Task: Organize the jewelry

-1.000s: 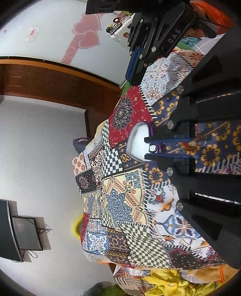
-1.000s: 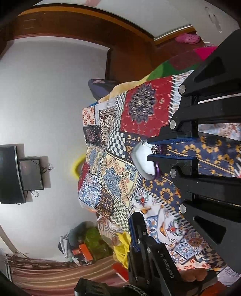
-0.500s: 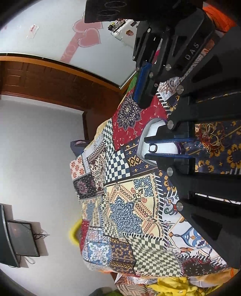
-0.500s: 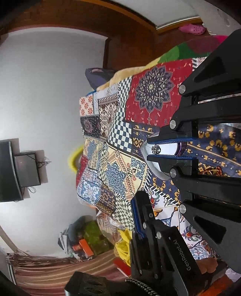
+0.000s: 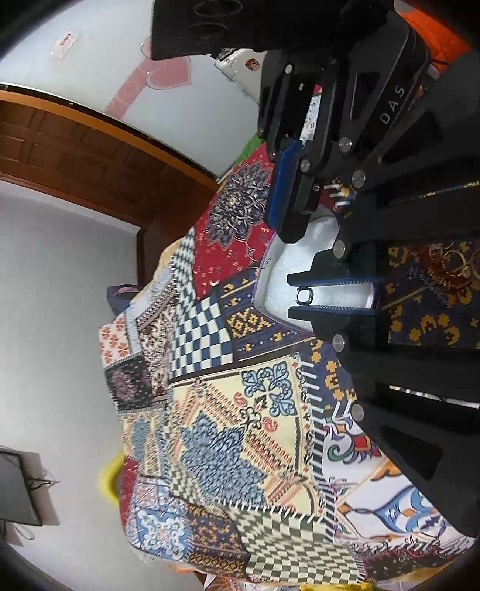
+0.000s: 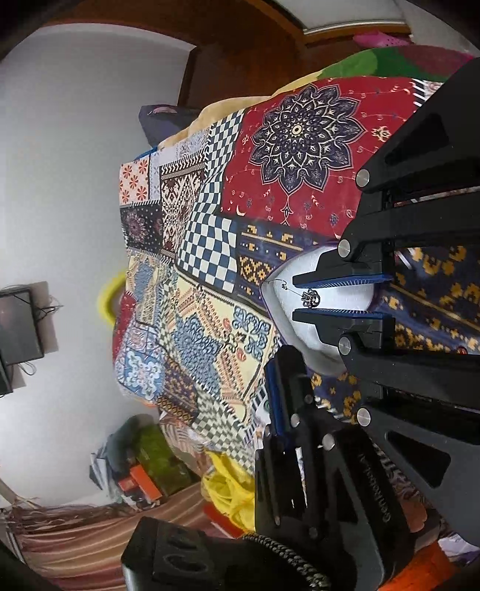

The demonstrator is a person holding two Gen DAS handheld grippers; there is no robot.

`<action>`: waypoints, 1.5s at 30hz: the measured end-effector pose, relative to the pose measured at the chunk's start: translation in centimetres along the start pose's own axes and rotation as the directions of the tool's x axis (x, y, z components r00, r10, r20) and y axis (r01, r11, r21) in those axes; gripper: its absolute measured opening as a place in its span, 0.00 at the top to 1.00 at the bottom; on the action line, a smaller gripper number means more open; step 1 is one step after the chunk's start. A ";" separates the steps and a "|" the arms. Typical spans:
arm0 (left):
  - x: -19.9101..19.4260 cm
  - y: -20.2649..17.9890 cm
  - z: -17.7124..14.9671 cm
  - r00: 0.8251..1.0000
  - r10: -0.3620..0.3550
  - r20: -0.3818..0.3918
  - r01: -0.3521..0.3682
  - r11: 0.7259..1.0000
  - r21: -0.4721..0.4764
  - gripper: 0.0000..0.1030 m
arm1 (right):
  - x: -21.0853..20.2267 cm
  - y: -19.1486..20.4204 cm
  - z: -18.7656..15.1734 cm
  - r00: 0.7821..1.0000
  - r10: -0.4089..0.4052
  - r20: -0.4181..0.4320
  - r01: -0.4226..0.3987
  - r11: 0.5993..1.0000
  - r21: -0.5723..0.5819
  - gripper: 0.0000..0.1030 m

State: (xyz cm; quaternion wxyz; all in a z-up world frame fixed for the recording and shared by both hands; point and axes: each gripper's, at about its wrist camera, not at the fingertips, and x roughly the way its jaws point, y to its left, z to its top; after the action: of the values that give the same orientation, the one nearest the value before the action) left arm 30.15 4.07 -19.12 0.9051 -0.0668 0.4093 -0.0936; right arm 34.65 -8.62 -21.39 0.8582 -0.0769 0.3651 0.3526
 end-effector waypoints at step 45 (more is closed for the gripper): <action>-7.1 -1.1 -3.1 0.997 0.076 -0.031 -0.075 0.997 0.027 0.67 | -6.3 2.2 -1.9 0.993 -0.113 0.041 0.114 0.993 -0.018 0.66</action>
State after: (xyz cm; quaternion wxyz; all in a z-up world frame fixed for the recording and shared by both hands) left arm 23.07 4.43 -15.76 0.9022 -0.0379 0.4245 -0.0659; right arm 29.10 -11.17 -18.18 0.8831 -0.0992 0.3392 0.3086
